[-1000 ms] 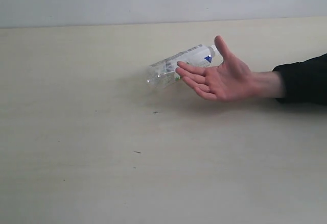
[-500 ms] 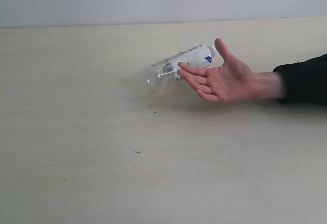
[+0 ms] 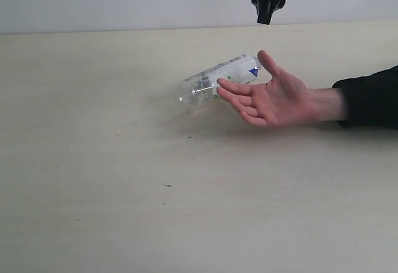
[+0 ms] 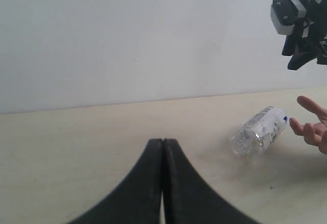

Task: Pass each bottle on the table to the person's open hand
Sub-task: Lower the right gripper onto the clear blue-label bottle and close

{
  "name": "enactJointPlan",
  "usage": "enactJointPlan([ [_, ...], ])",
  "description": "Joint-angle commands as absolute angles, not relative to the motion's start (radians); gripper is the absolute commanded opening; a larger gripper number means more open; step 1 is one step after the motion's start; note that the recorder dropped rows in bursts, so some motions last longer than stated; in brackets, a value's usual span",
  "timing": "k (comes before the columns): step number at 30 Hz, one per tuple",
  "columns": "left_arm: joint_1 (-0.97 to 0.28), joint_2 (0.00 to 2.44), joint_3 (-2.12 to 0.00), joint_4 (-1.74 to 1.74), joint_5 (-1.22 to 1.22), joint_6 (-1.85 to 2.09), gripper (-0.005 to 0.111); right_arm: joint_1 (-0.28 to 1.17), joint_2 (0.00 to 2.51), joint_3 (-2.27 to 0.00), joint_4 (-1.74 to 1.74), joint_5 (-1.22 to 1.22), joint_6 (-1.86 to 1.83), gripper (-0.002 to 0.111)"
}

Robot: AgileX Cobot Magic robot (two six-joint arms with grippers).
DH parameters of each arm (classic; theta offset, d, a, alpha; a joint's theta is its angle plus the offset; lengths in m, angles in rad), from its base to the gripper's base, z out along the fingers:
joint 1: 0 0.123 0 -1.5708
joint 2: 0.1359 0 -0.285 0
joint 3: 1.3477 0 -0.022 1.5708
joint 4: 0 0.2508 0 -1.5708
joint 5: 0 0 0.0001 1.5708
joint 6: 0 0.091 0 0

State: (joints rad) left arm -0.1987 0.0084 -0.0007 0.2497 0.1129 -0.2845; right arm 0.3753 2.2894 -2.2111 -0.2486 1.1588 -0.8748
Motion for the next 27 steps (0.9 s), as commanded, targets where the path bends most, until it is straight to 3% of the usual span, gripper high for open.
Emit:
enactJointPlan([
  [1, -0.197, 0.008, 0.000, 0.252, 0.111, -0.292, 0.000, 0.396, 2.255, -2.222, -0.111, 1.219, -1.014, 0.058],
  [4, -0.197, 0.008, 0.000, 0.252, 0.111, -0.292, 0.000, 0.396, 2.248, -2.212, -0.007, 1.221, -1.058, 0.068],
  [17, -0.197, 0.008, 0.000, 0.252, 0.111, -0.292, 0.000, 0.407, 2.248, -1.988, 0.020, 1.133, -1.196, 0.071],
  [27, -0.197, 0.008, 0.000, 0.252, 0.111, -0.292, 0.000, 0.407, 2.289, -1.962, 0.020, 1.022, -1.344, 0.071],
])
